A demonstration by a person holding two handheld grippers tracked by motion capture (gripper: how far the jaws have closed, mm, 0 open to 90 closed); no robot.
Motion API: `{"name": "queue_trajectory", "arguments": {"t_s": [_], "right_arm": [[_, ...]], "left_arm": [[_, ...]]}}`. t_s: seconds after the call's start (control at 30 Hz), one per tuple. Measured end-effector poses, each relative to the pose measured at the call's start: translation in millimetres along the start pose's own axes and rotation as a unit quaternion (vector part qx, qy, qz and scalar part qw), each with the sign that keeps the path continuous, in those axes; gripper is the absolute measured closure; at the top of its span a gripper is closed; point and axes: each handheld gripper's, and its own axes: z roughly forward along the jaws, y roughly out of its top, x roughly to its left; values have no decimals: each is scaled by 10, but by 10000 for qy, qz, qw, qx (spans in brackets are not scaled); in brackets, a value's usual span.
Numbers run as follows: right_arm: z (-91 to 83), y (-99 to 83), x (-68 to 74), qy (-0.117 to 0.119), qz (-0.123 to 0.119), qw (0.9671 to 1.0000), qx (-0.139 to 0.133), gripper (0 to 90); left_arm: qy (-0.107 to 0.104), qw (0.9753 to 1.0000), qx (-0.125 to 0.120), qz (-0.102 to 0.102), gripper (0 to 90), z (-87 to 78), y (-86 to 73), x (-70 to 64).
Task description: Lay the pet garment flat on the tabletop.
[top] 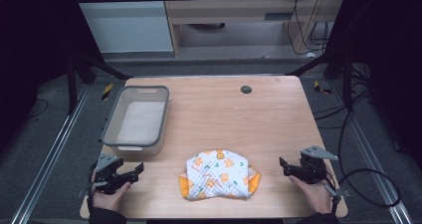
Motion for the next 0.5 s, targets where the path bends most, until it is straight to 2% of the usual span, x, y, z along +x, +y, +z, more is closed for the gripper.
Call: {"name": "queue_trajectory", "arguments": {"t_s": [0.17,0.3,0.43,0.5], "right_arm": [[-31,-1,31,70,-23,10000,-16,163],[-35,18,72,163,-147,9997,-70,197],[-34,35,99,324,-144,9994,-63,236],[-44,54,128,406,-276,9988,-62,282]], "left_arm": [[-67,9999,-70,124,167,-31,8,-73],[-235,9993,-192,240,181,-65,28,-141],[-347,9984,-365,246,188,-97,56,-162],[-337,9984,-408,219,201,-123,72,-166]]}}
